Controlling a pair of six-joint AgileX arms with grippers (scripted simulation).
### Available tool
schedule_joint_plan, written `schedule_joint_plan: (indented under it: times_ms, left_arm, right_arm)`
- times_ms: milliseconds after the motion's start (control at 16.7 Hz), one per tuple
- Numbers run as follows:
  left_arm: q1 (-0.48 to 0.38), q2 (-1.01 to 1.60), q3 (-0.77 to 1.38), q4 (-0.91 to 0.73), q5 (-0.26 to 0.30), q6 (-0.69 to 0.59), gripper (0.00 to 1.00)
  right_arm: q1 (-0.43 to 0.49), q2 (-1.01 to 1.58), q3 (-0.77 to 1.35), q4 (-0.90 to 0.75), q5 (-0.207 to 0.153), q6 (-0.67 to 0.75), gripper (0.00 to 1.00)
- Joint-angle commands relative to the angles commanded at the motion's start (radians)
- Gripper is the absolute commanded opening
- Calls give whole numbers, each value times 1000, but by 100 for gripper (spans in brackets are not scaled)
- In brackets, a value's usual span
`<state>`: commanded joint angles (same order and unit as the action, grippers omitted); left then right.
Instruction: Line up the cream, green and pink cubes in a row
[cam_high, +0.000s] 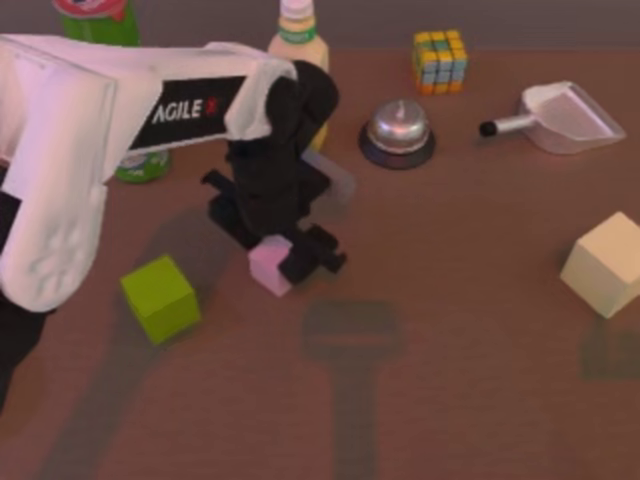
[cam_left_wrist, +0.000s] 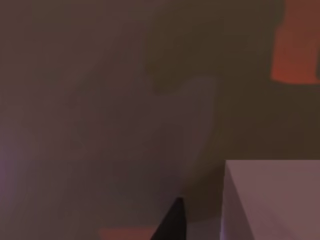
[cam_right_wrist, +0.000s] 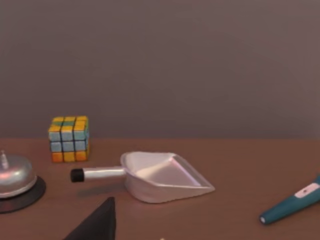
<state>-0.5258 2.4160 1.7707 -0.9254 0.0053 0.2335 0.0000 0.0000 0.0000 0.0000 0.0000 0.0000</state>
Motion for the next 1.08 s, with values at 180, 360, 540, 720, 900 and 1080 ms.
schedule_joint_plan:
  times_ms: [180, 360, 540, 720, 900, 1080]
  left_arm:
    - [0, 0, 0, 0, 0, 0, 2]
    - [0, 0, 0, 0, 0, 0, 0]
    - [0, 0, 0, 0, 0, 0, 0]
    - [1, -31, 8, -10, 6, -3, 0]
    - [1, -44, 43, -51, 6, -1, 0]
    - [12, -77, 112, -168, 5, -4, 0]
  right_arm:
    - [0, 0, 0, 0, 0, 0, 100]
    - [0, 0, 0, 0, 0, 0, 100]
    - [0, 0, 0, 0, 0, 0, 100]
    - [0, 0, 0, 0, 0, 0, 100]
    - [0, 0, 0, 0, 0, 0, 100]
    - [0, 0, 0, 0, 0, 0, 100]
